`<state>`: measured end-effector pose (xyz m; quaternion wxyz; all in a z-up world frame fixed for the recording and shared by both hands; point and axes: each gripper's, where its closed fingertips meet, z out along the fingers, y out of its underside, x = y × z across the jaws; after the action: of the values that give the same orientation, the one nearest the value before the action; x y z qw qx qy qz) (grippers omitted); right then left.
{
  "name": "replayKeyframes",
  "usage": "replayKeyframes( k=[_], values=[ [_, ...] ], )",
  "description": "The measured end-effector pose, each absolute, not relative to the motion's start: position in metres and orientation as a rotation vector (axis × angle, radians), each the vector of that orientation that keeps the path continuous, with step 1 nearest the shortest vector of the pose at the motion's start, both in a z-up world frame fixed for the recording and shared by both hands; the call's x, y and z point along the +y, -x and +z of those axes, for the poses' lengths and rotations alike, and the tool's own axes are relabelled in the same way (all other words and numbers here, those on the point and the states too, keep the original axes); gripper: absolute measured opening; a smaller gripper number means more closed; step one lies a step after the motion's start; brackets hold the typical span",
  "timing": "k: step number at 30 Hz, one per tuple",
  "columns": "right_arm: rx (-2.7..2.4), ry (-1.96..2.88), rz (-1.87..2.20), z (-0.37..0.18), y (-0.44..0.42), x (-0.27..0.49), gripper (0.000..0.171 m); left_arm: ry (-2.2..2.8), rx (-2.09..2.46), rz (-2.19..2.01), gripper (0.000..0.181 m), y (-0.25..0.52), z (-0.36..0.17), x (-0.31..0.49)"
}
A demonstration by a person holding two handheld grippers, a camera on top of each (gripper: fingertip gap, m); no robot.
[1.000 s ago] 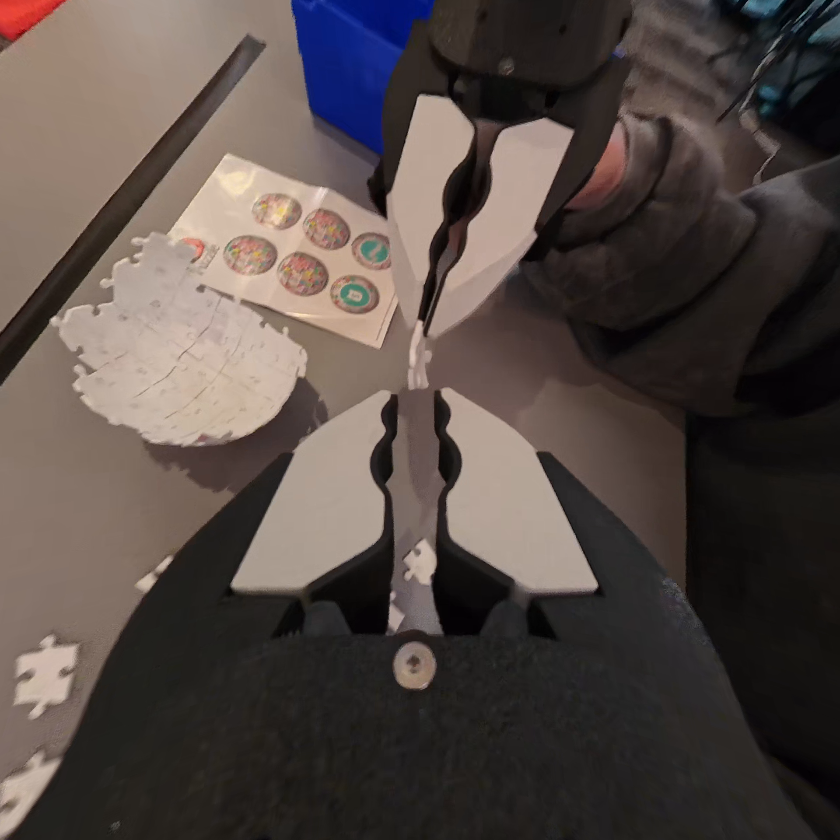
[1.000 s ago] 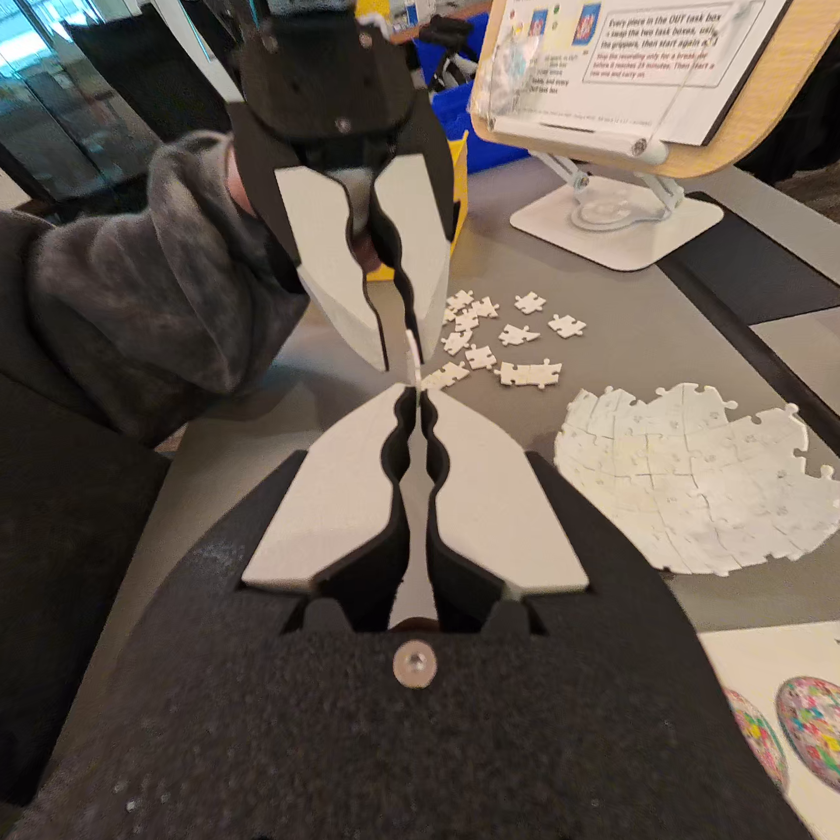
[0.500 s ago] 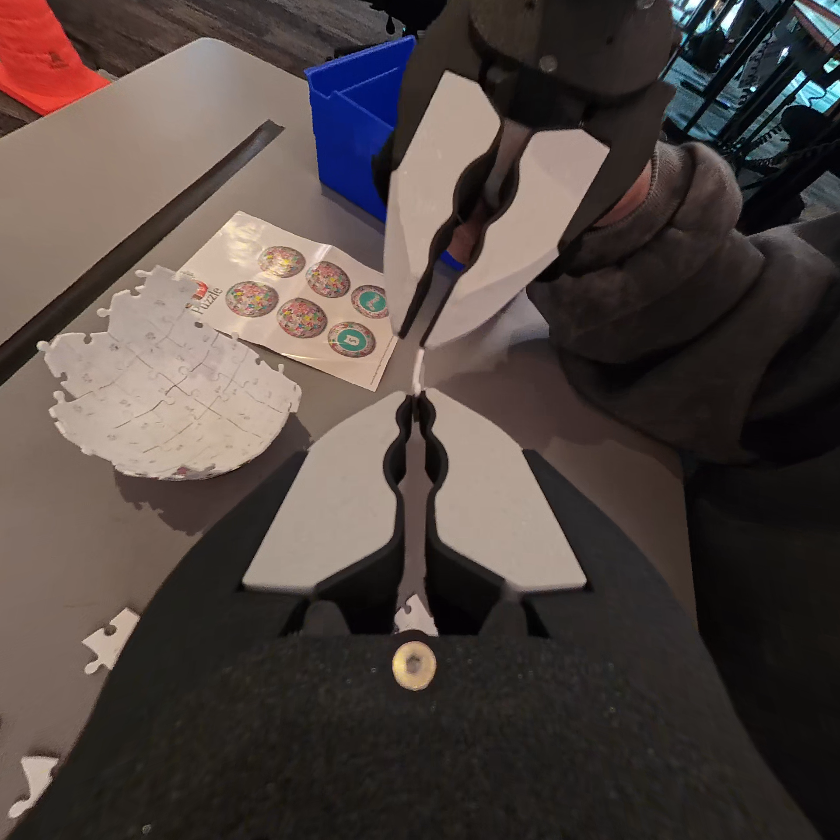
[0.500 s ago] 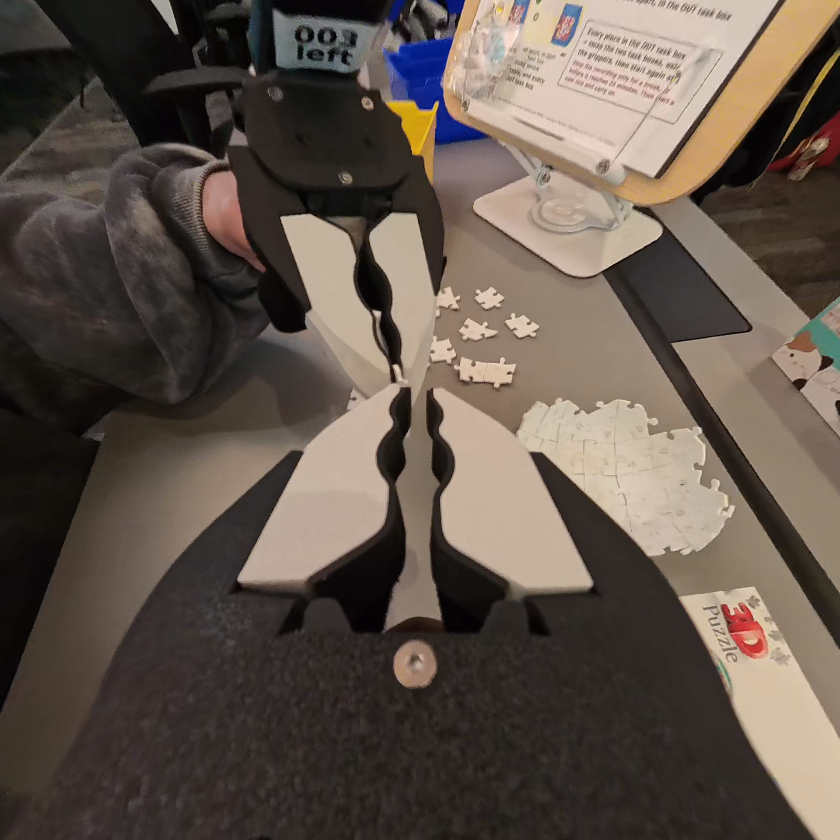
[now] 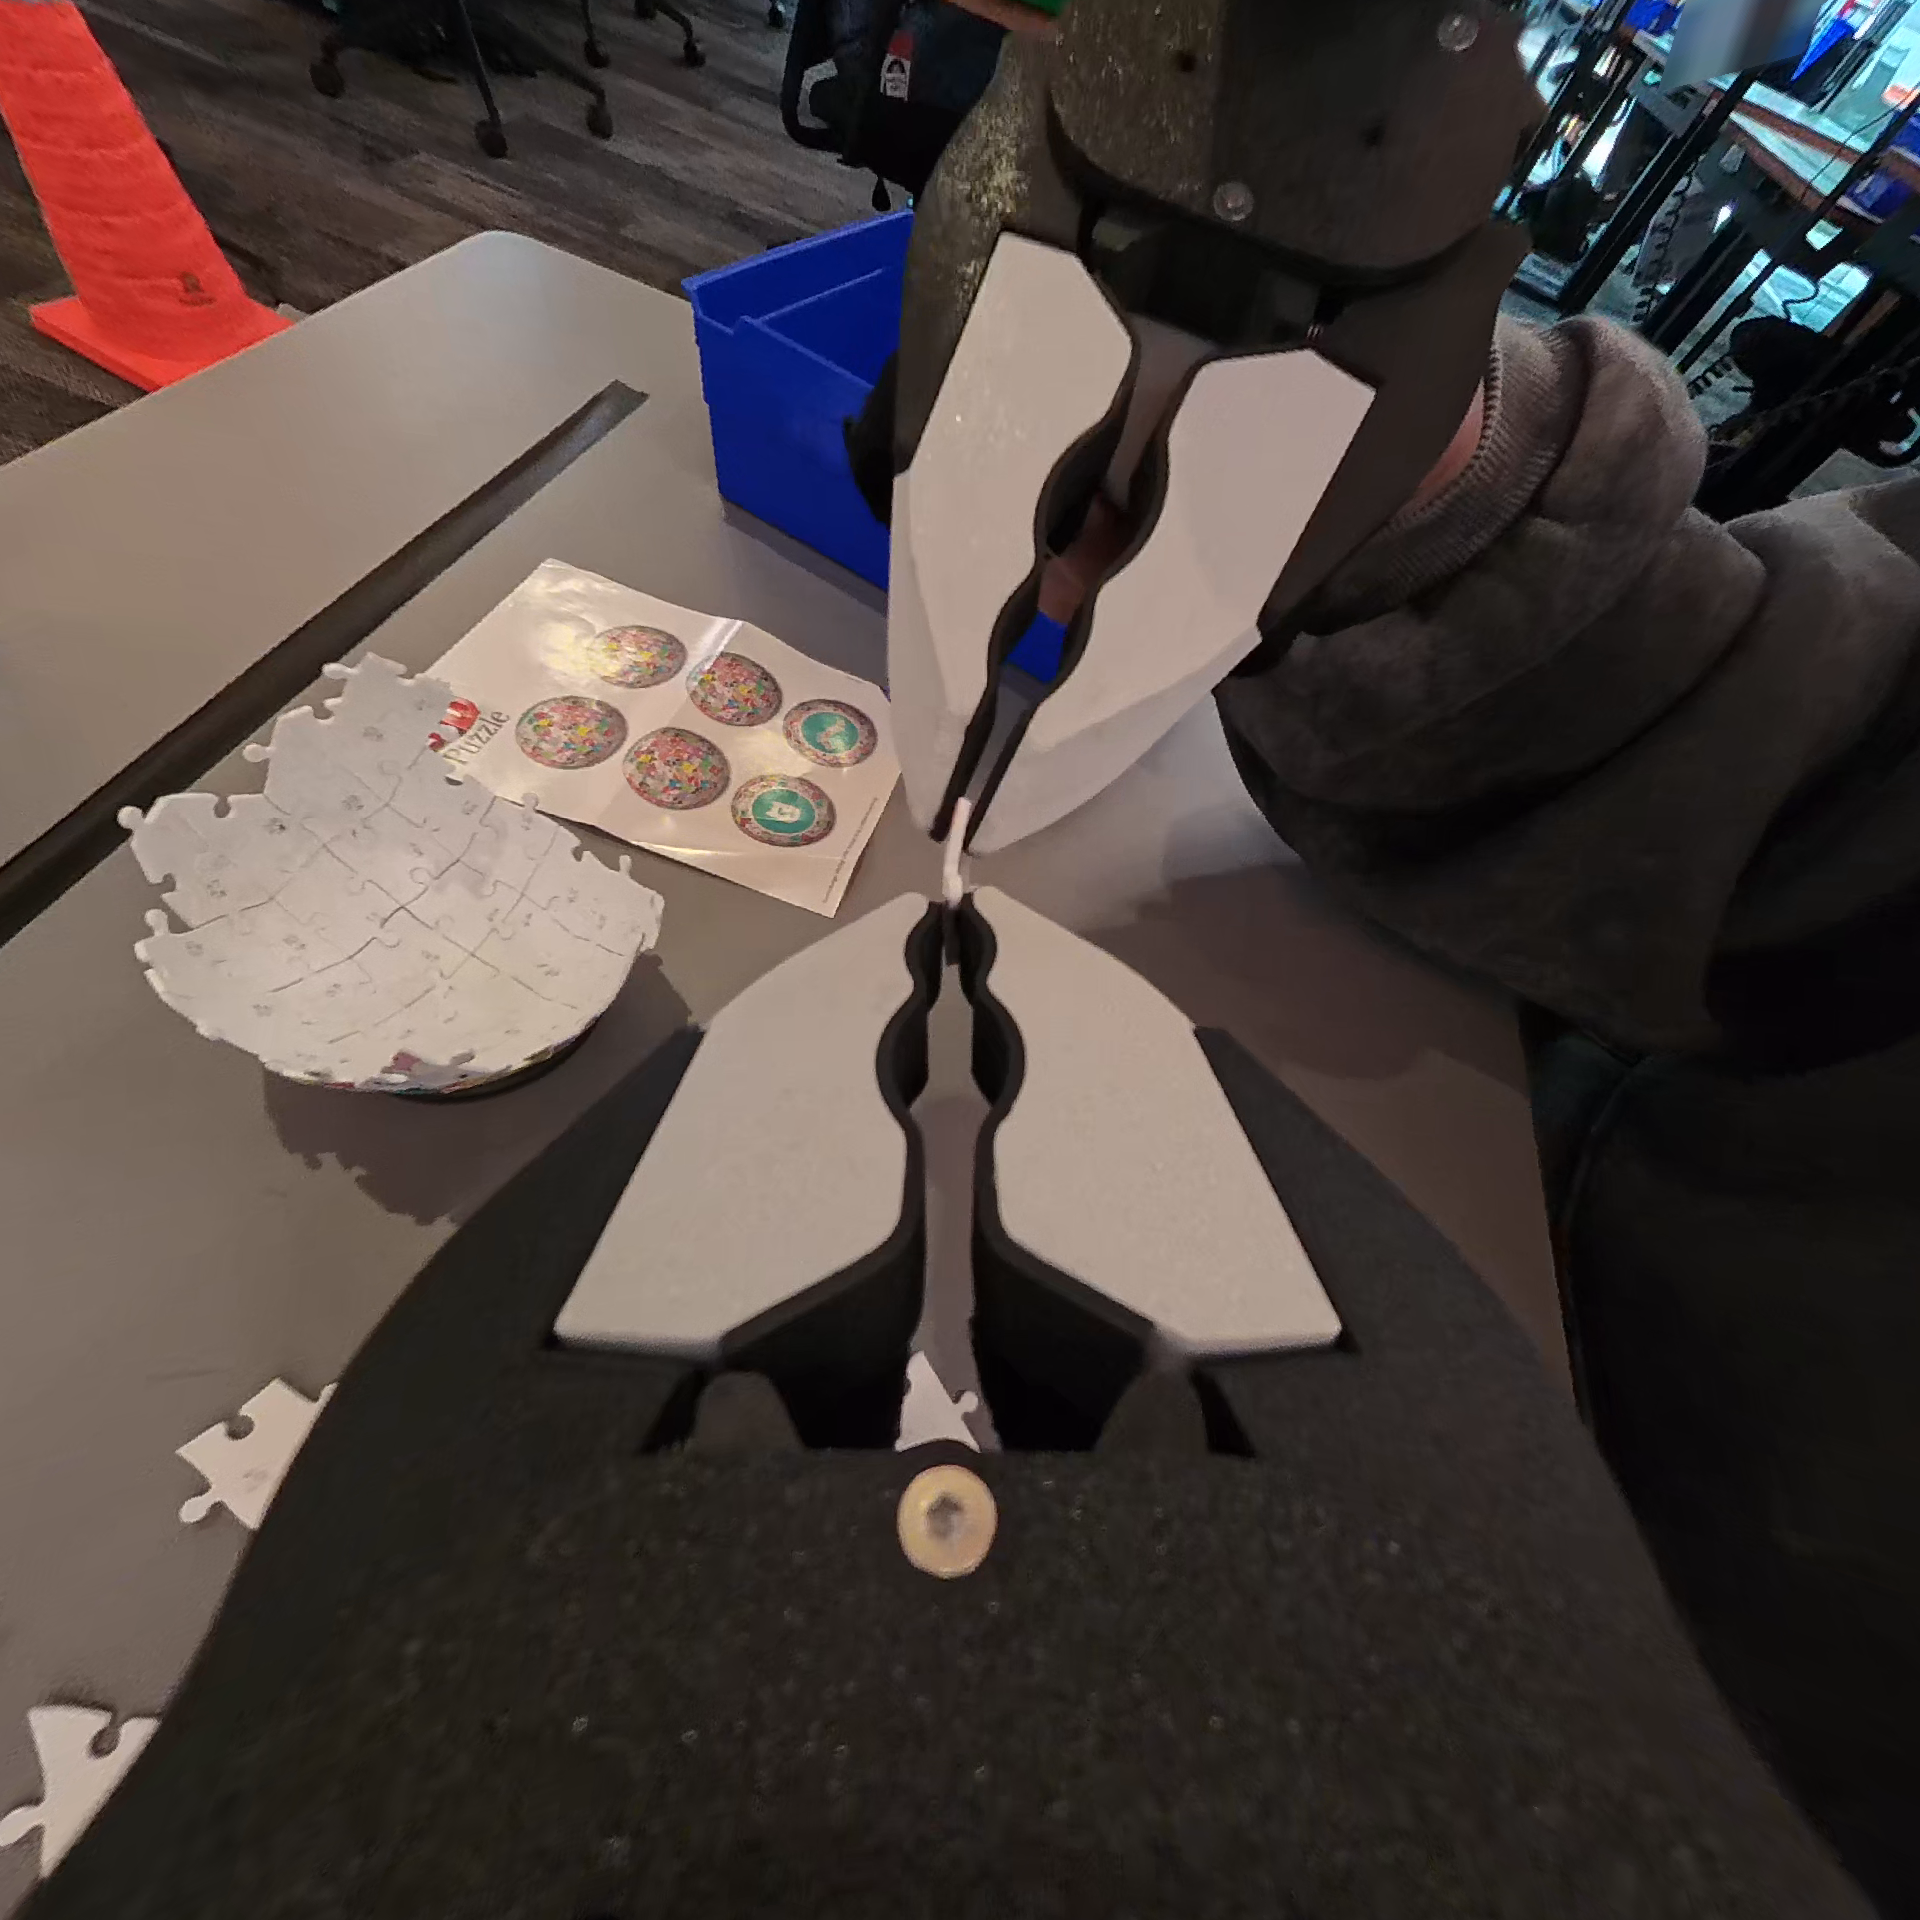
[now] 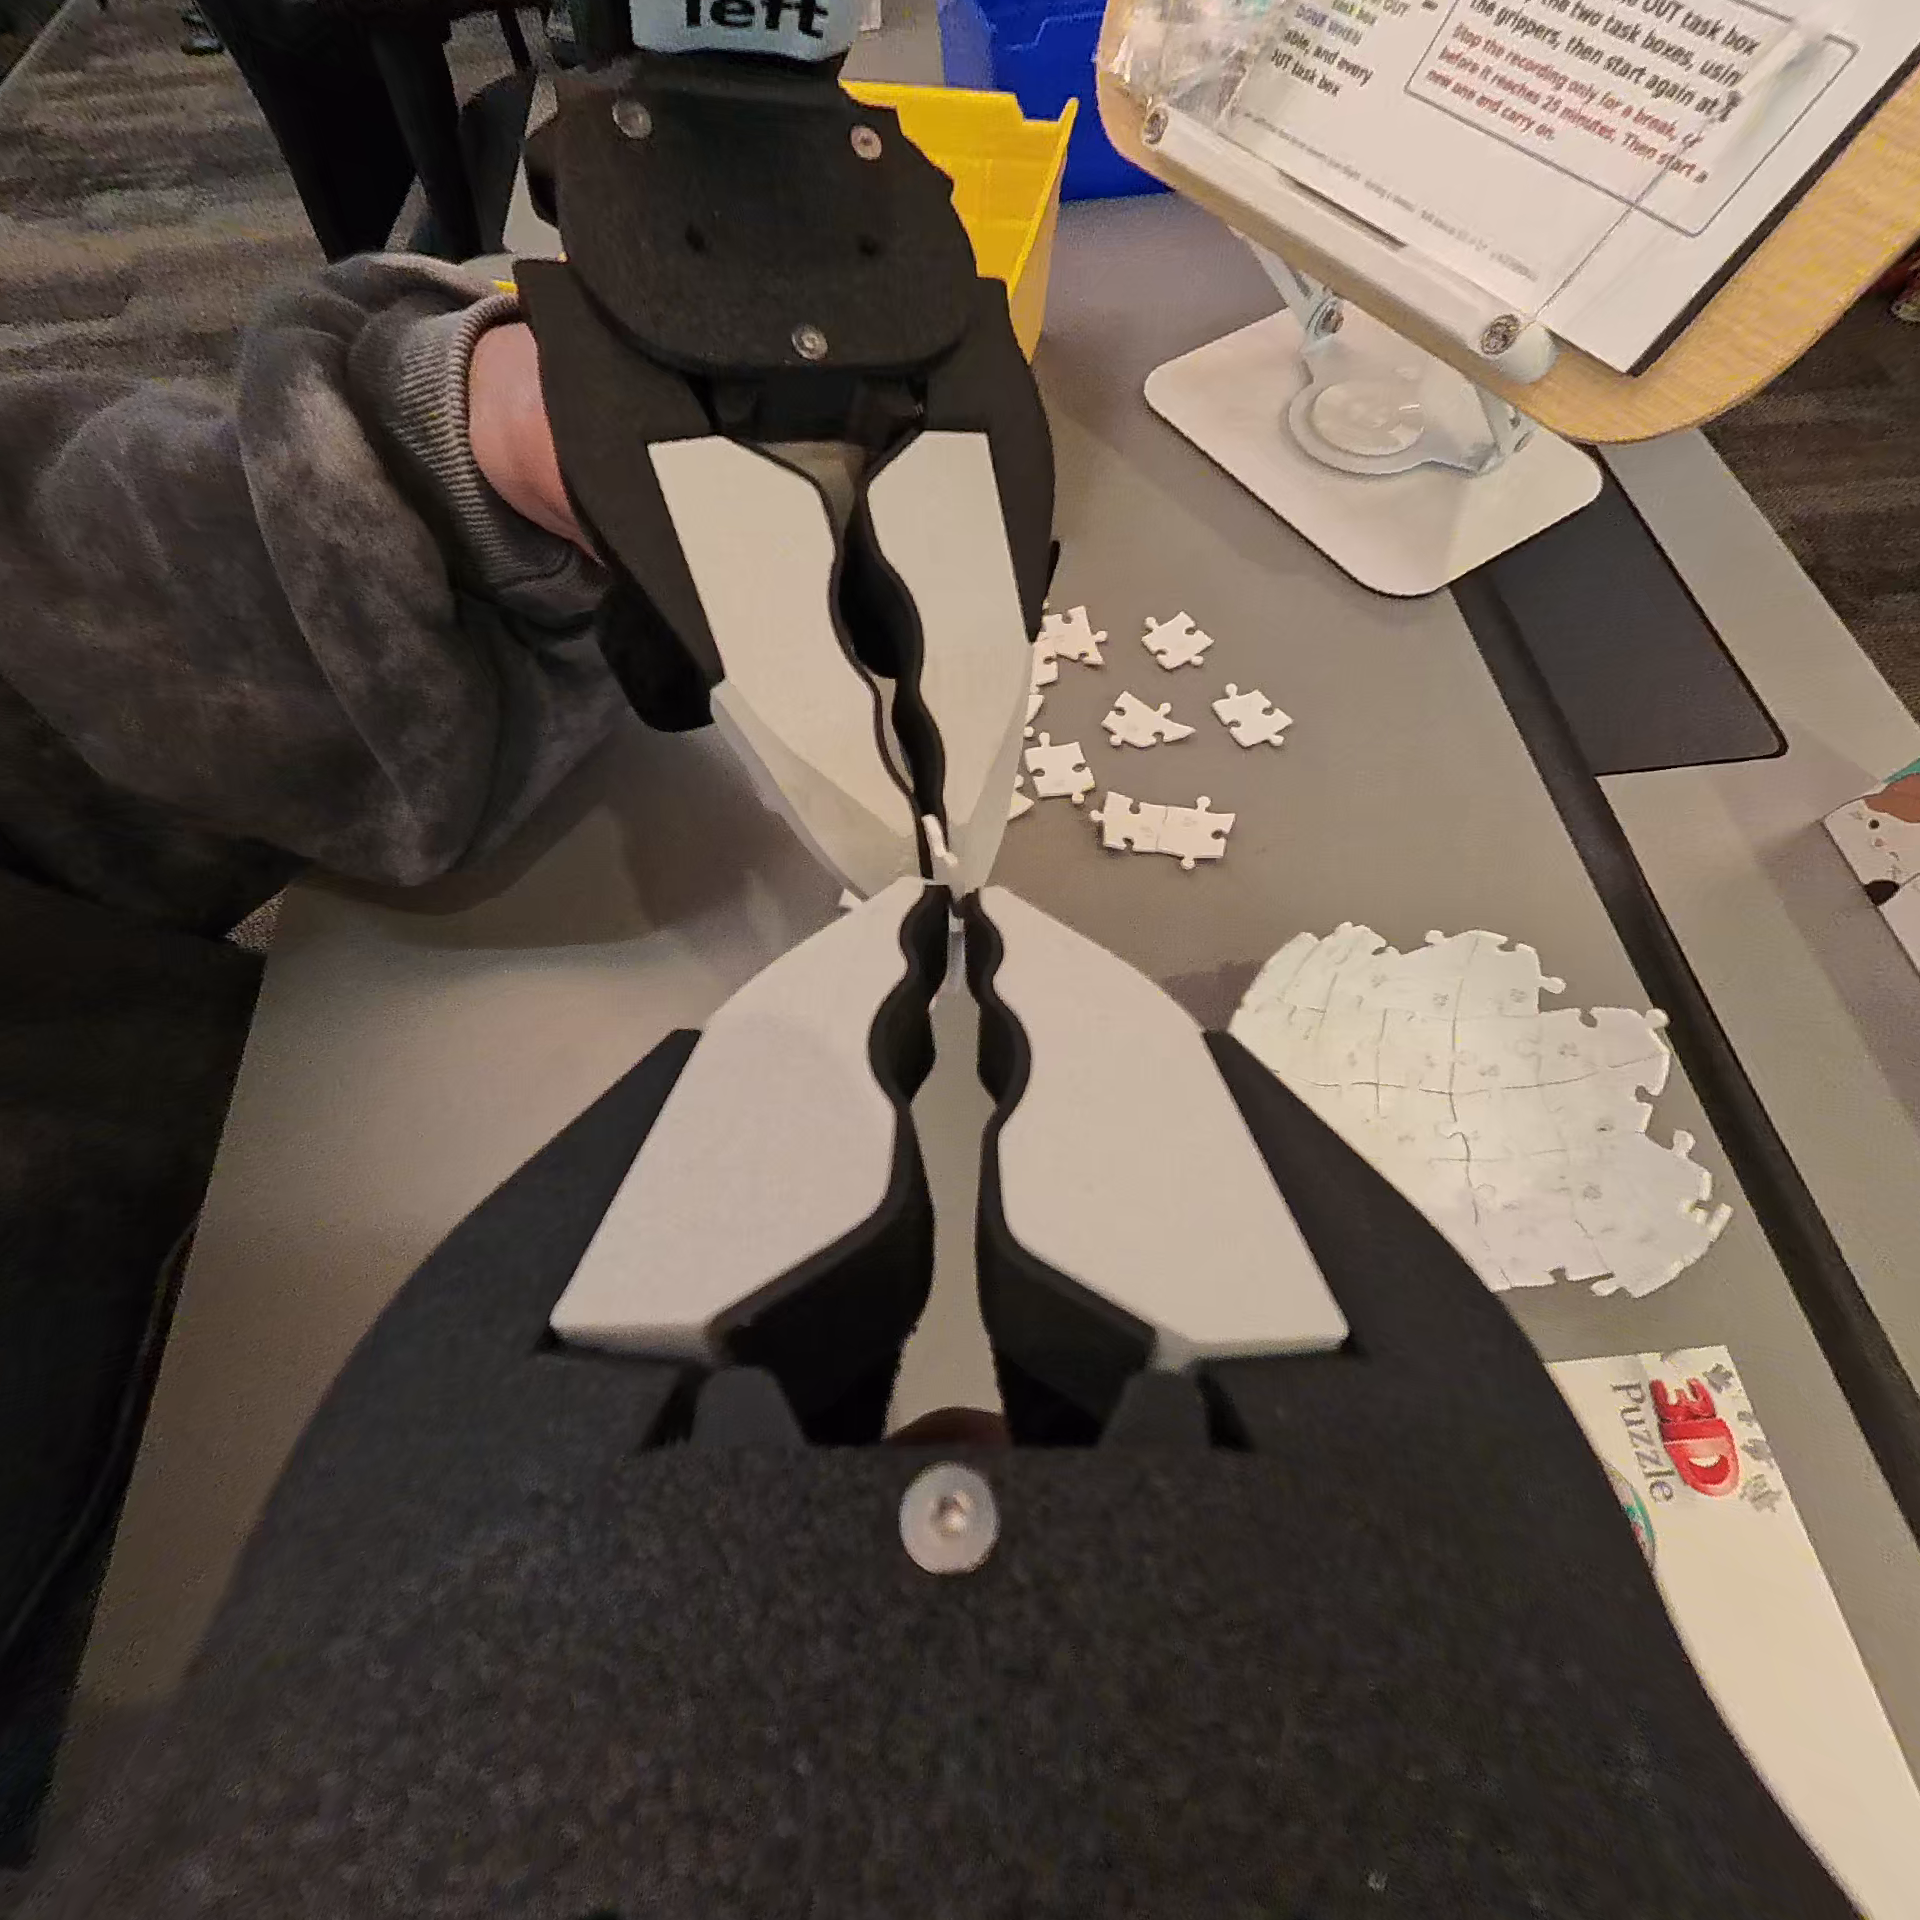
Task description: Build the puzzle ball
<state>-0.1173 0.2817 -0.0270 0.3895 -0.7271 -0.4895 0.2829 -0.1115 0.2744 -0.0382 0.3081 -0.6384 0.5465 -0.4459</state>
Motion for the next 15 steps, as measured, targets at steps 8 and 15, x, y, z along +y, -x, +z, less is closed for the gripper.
replayKeyframes(
  k=[8,15],
  values=[
    [-1.315,1.877,0.505,0.017,0.100,0.283,0.002,1.726,1.358,-1.074,0.019,0.134,-0.044,0.300],
    [-1.617,1.809,0.331,0.041,0.068,0.346,0.002,1.860,1.135,-0.992,0.031,0.136,-0.064,0.379]
  ],
)
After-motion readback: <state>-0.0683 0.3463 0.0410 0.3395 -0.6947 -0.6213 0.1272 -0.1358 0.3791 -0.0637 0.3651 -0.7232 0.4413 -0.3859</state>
